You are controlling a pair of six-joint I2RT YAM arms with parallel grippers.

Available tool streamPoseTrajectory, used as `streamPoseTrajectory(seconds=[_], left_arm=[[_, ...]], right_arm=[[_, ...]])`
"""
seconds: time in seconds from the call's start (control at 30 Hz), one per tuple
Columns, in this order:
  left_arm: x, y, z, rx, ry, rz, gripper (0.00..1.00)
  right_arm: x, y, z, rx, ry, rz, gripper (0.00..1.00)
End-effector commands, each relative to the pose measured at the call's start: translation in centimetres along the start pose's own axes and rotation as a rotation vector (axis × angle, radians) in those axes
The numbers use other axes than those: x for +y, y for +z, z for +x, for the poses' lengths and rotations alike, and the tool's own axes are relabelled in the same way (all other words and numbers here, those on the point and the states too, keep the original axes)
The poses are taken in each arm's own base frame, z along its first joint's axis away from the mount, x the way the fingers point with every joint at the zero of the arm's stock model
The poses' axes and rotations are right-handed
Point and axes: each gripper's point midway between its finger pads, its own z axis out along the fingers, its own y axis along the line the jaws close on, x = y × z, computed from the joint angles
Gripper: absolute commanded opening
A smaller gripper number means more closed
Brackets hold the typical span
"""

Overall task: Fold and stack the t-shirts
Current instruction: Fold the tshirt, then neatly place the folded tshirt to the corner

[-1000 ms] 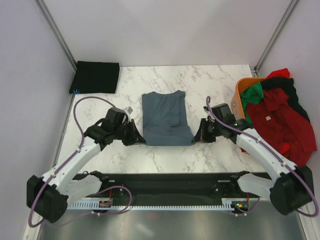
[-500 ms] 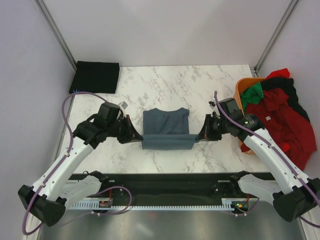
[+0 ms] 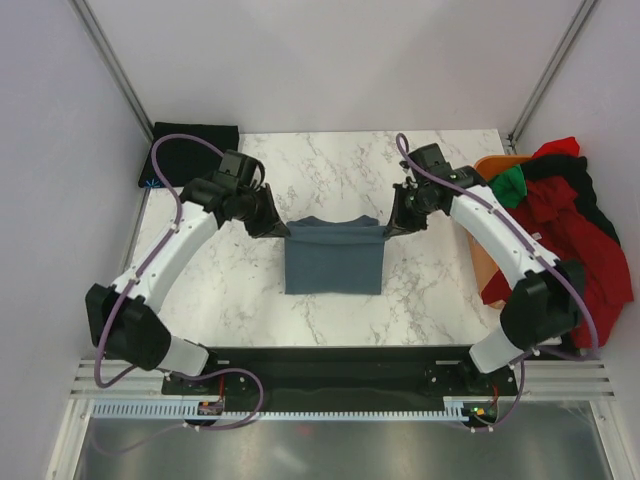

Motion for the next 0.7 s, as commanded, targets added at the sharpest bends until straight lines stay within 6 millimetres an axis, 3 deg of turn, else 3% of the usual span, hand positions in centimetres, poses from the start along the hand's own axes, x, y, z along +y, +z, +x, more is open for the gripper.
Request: streamPoseTrajectory(seconds=[0.0,0.03,0.1,0.13,0.2,0.23,0.27,0.3,0.33,0.37,0.4,0.43,0.47,0.53,0.57,0.6,0.63,0.67], left_arm=[[1.0,0.7,-3.6,-0.050,0.052,-0.048,0.02],[1.6,2.2,-4.3,-0.029,0.049,-0.069,0.02],[2.1,3.1,-6.3,-0.043,0.036,-0.078,0.02],[3.2,5.3,-6.7,0.000,0.028,-0.105,0.03],[3.8,7.1,-8.7,0.011,0.012,-0.107,0.07],[4.4,9.6,-9.8,0.040,0.009,-0.122,0.12],[5.3,11.3,-10.2,0.063,0.002,-0.154,0.42],[6.0,12.5,-10.9,0.088,-0.022,-0.164,0.55],[4.4,12.7,-13.3,0.064,-0.020,-0.121,0.60],[5.7,16.4,-12.7,0.148,-0.049,-0.128,0.69],[6.1,16.5,-12.6,0.185,-0.066,-0.166,0.73],[6.4,17.0,-13.2,0.186,-0.082,-0.190,0.75],[5.1,17.1,-14.8,0.165,-0.073,-0.150,0.75],[4.5,15.8,-15.7,0.138,-0.061,-0.153,0.81],[4.5,15.2,-15.8,0.119,-0.051,-0.164,0.81],[3.5,13.2,-16.8,0.055,-0.017,-0.149,0.81],[5.1,13.3,-15.8,0.062,-0.019,-0.206,0.81],[5.4,12.6,-15.5,0.044,-0.008,-0.218,0.81]], right_arm=[[-1.2,1.5,-3.9,-0.047,-0.037,0.060,0.00],[-1.1,2.2,-4.6,-0.049,-0.040,0.058,0.00],[-0.9,3.2,-6.2,-0.057,-0.041,0.053,0.00],[-1.4,5.1,-6.6,-0.028,-0.030,0.070,0.00],[-2.1,6.9,-7.7,-0.027,-0.021,0.101,0.00],[-2.8,8.8,-8.9,-0.018,-0.007,0.128,0.00],[-3.2,9.8,-9.8,-0.025,0.003,0.151,0.00],[-4.0,12.2,-11.7,-0.034,0.027,0.185,0.22],[-4.5,13.4,-12.3,-0.016,0.038,0.204,0.48],[-4.5,14.3,-13.1,-0.005,0.054,0.204,0.68],[-3.8,15.7,-15.8,-0.033,0.040,0.177,0.89],[-3.9,15.4,-16.1,-0.022,0.039,0.196,0.94],[-3.7,15.0,-16.9,-0.038,0.038,0.205,0.95],[-2.7,12.7,-18.6,-0.104,0.026,0.189,0.96],[-2.4,11.8,-18.6,-0.123,0.023,0.180,0.96],[-2.5,10.2,-17.0,-0.114,0.025,0.181,0.96],[-2.1,9.8,-17.2,-0.161,0.017,0.150,0.96],[-2.1,9.2,-16.4,-0.166,0.019,0.139,0.96]])
